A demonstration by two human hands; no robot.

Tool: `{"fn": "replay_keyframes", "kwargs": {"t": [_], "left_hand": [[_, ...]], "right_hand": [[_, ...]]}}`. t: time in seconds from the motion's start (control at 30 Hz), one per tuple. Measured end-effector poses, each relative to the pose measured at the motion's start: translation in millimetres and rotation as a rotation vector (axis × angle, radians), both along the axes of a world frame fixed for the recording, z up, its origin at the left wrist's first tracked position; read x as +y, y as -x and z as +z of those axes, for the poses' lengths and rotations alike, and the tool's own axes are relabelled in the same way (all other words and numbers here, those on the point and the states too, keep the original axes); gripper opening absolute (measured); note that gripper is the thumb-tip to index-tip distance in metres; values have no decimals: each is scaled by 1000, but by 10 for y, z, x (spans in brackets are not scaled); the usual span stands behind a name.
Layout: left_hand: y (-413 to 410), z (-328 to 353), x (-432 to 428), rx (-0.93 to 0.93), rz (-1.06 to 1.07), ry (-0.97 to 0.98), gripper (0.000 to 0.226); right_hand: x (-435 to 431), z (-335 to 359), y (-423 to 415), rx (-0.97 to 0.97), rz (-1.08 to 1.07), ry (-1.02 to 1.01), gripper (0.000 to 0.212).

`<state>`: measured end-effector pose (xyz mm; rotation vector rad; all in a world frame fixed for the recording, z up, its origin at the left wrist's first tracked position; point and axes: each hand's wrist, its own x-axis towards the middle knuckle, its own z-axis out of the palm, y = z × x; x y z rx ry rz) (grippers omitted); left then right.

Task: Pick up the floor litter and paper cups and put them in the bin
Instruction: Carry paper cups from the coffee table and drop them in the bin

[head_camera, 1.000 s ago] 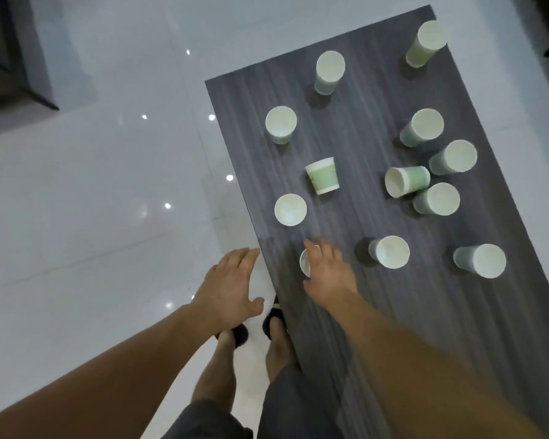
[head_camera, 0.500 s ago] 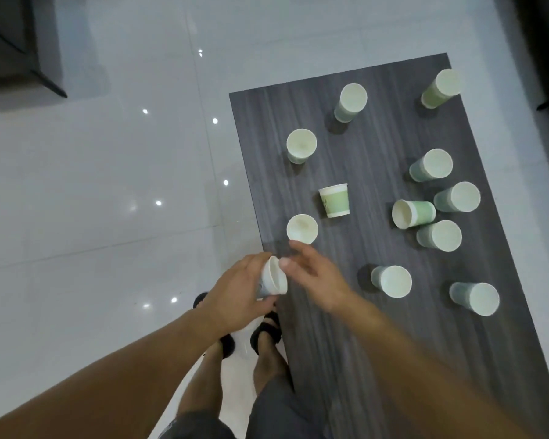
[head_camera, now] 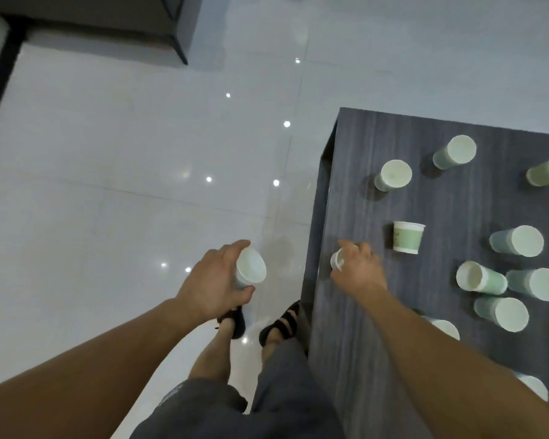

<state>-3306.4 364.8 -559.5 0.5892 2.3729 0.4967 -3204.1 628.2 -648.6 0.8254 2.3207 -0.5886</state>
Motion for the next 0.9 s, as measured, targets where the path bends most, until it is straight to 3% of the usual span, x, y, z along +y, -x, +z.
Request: {"fn": "replay_keyframes", "kwargs": {"t": [0.2, 0.43, 0.63, 0.9], "left_hand": [[-72, 671, -531, 56, 301, -89, 87], [-55, 1306, -1623, 160, 475, -103, 87], [-197, 1592, -3106, 296, 672, -124, 82], [-891, 1728, -5166, 330, 1094, -75, 82]], "right_hand": [[-693, 894, 662, 193, 337, 53, 68], [-1966, 1920, 1141, 410, 595, 74, 69], [-3429, 2357, 1271, 357, 812, 54, 71], [-5751, 2643, 1391, 403, 1202, 101, 71]]}}
